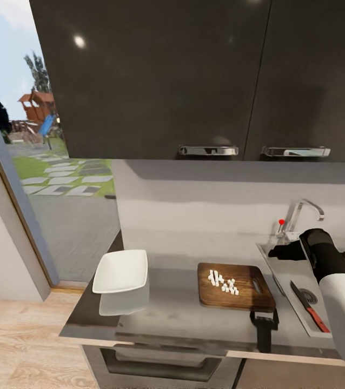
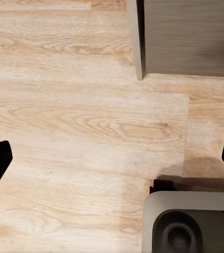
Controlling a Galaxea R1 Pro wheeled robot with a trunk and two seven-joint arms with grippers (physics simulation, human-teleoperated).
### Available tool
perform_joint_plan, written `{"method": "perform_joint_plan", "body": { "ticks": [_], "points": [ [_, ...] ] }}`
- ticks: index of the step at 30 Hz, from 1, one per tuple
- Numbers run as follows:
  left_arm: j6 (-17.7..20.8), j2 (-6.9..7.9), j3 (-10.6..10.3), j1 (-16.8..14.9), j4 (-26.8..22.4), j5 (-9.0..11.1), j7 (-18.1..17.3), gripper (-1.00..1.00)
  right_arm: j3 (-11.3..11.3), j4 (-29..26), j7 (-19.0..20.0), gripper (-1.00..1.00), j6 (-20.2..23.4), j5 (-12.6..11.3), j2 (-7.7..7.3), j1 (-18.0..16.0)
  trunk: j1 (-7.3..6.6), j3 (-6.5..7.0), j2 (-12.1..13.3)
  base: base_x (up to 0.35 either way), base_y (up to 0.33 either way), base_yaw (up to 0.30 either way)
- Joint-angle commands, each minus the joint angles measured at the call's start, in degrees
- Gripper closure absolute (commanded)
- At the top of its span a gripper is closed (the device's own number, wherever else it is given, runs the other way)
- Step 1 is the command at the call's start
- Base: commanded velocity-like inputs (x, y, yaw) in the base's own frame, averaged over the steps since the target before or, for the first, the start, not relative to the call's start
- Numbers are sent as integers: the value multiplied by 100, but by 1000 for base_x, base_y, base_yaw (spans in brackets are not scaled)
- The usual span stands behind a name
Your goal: In the kitchen, take the Vidalia onion out of the sink, dice it on the chopping board with the paring knife, put the diced onion into the bowl on the countertop, then place both the paring knife and the chopping board into the sink.
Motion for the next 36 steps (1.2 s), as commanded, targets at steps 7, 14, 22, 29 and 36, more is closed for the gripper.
{"method": "perform_joint_plan", "body": {
  "ticks": [7, 14, 22, 29, 36],
  "points": [
    [-37, -10, -51, -11, 22, 53, 1, -100, -9, 10, 48, -100, 12, 59, 2, -5, 4, -78, -14, 0, 0, 0],
    [-37, -11, -51, -11, 24, 53, 1, -100, -16, 12, 48, -100, 7, 59, 2, -6, 4, -142, -14, 0, 0, 0],
    [-37, -10, -51, -11, 20, 52, 1, -100, -8, 28, 48, -100, -13, 59, 2, -5, 4, -215, -14, 0, 0, 0],
    [-37, -6, -51, -11, 16, 50, 1, -100, -8, 33, 48, -100, -14, 57, 2, -5, 4, -280, -14, 0, 0, 0],
    [-37, -3, -51, -10, 16, 52, 1, -100, -5, 38, 48, -100, -14, 53, 10, -5, 4, -344, -14, 0, 0, 0]
  ]
}}
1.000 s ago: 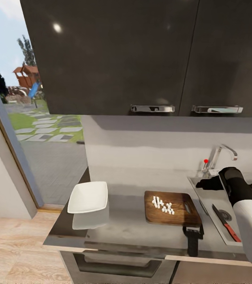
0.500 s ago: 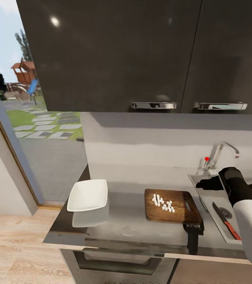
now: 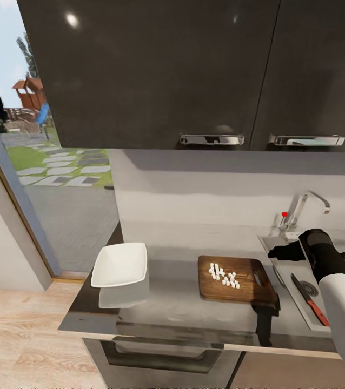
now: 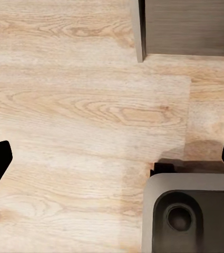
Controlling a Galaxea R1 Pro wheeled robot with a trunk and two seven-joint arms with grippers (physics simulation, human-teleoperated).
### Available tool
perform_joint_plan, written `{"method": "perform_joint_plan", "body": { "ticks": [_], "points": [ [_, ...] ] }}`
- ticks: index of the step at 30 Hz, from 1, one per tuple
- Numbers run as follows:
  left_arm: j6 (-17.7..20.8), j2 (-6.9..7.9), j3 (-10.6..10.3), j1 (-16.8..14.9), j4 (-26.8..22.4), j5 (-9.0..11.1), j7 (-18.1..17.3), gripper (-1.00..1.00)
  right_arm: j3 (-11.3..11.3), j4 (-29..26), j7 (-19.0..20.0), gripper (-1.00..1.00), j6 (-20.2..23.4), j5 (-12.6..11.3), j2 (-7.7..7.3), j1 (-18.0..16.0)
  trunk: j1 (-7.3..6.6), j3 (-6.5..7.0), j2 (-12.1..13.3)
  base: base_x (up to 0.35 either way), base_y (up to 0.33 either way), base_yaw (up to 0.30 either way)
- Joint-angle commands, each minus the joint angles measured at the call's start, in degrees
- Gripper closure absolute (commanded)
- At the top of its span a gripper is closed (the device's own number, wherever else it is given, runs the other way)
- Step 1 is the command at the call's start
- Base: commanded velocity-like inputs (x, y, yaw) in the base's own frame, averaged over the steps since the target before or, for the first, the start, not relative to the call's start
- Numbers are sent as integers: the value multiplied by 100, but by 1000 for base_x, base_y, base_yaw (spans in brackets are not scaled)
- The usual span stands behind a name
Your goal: In the kitchen, take the Vidalia onion out of the sink, dice it on the chopping board with the paring knife, put the diced onion into the bowl on the countertop, then place both the paring knife and the chopping board into the sink.
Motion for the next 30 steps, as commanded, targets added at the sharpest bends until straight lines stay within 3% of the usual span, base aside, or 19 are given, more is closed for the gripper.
{"method": "perform_joint_plan", "body": {
  "ticks": [1, 30],
  "points": [
    [-37, -3, -51, -12, 23, 50, 1, -100, -14, -5, 54, -100, 13, 58, 2, -6, 3, -23, -14, 0, 0, 0],
    [-37, -4, -51, -11, 27, 53, 1, -100, -11, 253, 46, -100, -214, 153, 3, -7, 3, -289, -14, 0, 17, 0]
  ]
}}
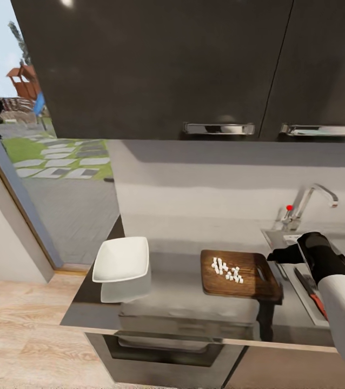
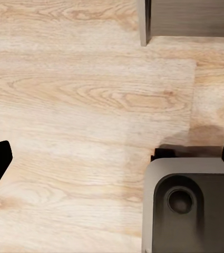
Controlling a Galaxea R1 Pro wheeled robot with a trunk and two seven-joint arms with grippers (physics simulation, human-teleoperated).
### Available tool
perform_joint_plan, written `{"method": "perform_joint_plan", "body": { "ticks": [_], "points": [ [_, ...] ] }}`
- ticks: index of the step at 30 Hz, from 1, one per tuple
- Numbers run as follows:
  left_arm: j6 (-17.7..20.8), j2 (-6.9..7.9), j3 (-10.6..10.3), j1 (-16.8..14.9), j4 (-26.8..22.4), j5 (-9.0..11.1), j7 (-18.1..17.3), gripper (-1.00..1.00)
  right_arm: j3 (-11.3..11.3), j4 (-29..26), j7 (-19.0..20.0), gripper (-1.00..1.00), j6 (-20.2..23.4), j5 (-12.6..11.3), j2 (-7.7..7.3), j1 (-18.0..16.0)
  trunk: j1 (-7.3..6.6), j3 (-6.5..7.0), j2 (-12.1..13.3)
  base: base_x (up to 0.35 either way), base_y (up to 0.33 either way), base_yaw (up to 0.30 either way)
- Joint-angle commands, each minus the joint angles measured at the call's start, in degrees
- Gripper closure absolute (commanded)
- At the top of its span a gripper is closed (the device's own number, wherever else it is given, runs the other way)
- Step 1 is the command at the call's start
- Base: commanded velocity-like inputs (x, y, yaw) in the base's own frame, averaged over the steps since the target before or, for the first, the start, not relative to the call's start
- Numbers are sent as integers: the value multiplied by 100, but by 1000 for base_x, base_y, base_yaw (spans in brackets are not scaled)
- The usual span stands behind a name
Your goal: In the kitchen, take the Vidalia onion out of the sink, dice it on the chopping board with the paring knife, put the diced onion into the bowl on the countertop, then place both the paring knife and the chopping board into the sink.
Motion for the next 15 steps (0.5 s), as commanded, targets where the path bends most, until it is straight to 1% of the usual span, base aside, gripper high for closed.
{"method": "perform_joint_plan", "body": {
  "ticks": [1, 5, 15],
  "points": [
    [-36, -2, -50, -11, 22, 53, 0, -100, -20, -7, 53, -100, 14, 60, 3, -5, 3, -22, -13, 0, 150, 0],
    [-36, -1, -50, -11, 26, 52, 0, -100, -23, -9, 58, -100, 17, 60, 3, -4, 3, -59, -13, 0, 79, 0],
    [-36, -1, -50, -10, 27, 53, 0, -100, -26, -7, 60, -100, 19, 60, 3, -4, 3, -151, -13, 0, 5, 0]
  ]
}}
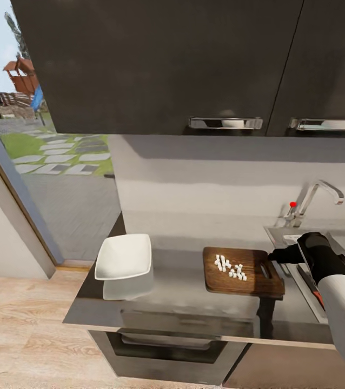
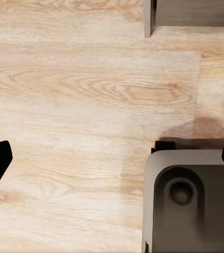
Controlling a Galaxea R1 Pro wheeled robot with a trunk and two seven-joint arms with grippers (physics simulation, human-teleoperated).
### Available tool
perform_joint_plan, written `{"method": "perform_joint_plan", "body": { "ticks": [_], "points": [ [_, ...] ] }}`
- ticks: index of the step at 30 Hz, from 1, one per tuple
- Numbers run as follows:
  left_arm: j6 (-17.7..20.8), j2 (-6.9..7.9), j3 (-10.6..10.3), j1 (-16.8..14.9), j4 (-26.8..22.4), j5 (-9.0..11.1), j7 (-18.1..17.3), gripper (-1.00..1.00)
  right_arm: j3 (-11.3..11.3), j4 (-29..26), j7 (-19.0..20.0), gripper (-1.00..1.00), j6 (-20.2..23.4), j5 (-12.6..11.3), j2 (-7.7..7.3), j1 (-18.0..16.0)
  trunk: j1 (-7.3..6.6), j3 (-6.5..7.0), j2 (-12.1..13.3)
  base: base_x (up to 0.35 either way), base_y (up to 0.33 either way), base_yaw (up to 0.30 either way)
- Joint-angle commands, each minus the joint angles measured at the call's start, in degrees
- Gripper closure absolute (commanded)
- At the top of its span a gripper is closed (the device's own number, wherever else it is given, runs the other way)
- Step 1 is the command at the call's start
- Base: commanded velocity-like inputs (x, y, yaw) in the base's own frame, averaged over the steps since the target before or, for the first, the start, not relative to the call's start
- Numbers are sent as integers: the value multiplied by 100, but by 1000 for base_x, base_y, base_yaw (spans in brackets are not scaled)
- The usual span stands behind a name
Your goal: In the kitchen, take the Vidalia onion out of the sink, dice it on the chopping board with the paring knife, put the diced onion into the bowl on the countertop, then place both the paring knife and the chopping board into the sink.
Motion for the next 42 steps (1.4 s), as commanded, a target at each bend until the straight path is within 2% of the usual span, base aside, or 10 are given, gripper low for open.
{"method": "perform_joint_plan", "body": {
  "ticks": [1, 10, 42],
  "points": [
    [-37, -3, -51, -11, 23, 53, 1, -100, -19, -7, 54, -100, 13, 60, 2, -5, 3, -21, -13, 0, 0, 0],
    [-37, -3, -51, -12, 23, 53, 2, -100, -18, -5, 53, -100, 14, 66, 2, -6, 3, -46, -13, 0, 0, 0],
    [-37, -6, -51, -13, 23, 53, 1, -100, -15, -5, 54, -100, 14, 65, 2, -6, 3, -339, -13, 0, 0, 0]
  ]
}}
